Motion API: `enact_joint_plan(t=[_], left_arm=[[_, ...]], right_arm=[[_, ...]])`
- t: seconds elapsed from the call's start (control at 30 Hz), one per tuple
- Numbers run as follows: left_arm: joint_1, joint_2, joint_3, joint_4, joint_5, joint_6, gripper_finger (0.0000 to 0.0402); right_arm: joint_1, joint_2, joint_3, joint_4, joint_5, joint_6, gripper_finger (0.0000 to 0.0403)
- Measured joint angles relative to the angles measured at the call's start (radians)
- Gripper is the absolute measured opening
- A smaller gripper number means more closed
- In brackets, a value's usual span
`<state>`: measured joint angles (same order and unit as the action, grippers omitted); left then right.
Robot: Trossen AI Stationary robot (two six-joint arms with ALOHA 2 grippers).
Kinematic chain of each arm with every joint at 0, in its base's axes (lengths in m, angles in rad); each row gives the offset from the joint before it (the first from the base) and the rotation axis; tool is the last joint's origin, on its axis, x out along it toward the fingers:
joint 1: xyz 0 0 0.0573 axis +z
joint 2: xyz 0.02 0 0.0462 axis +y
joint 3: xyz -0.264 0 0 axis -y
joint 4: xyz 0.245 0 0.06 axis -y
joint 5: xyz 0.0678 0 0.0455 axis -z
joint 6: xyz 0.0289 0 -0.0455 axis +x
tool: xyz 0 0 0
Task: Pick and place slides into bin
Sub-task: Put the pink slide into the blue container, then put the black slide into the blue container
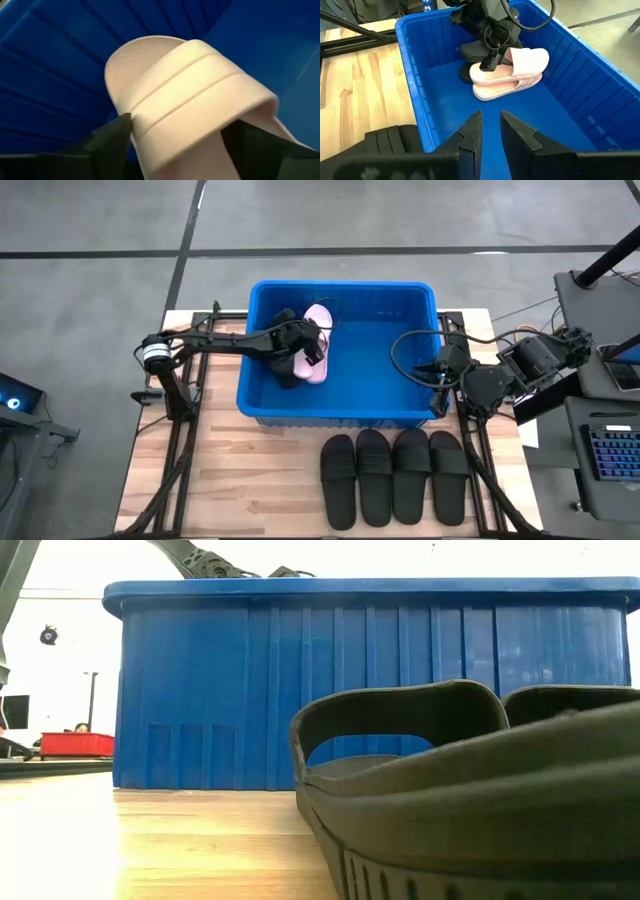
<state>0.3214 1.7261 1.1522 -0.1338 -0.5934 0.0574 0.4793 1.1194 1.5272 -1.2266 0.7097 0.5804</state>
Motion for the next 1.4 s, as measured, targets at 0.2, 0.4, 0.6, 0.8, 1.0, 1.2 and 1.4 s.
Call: enact_joint_plan(t=[0.2,0.4,0.6,0.8,1.0,1.2,1.4], left_arm=[[-0.001,-0.036,0.000,-0.043,0.122,-0.002,0.0343],[-0.005,-0.110,0.000,-0.030,0.320,-0.047,0.0356],[-0.011,-0.174,0.000,-0.039,0.358,-0.083,0.0357],[-0.018,-0.231,0.000,0.022,0.527,-0.420,0.0357],[-0.097,-0.255,-0.001,0.313,0.641,-0.651,0.0356],[-0.250,-0.258,0.000,0.709,0.515,-0.618,0.0313],[-0.376,-0.286,0.023,0.780,0.475,-0.512,0.0227]], right_arm=[[0.000,0.000,0.000,0.000,-0.001,-0.001,0.0057],[0.000,0.000,0.000,0.000,-0.001,-0.006,0.0058],[0.000,0.000,0.000,0.000,-0.001,-0.016,0.0057],[0.000,0.000,0.000,0.001,-0.001,-0.004,0.0058],[0.000,0.011,0.000,0.010,-0.002,0.011,0.0057],[0.000,0.044,0.000,0.012,-0.002,0.055,0.0060],[0.000,0.082,-0.002,0.011,-0.009,0.379,0.0061]])
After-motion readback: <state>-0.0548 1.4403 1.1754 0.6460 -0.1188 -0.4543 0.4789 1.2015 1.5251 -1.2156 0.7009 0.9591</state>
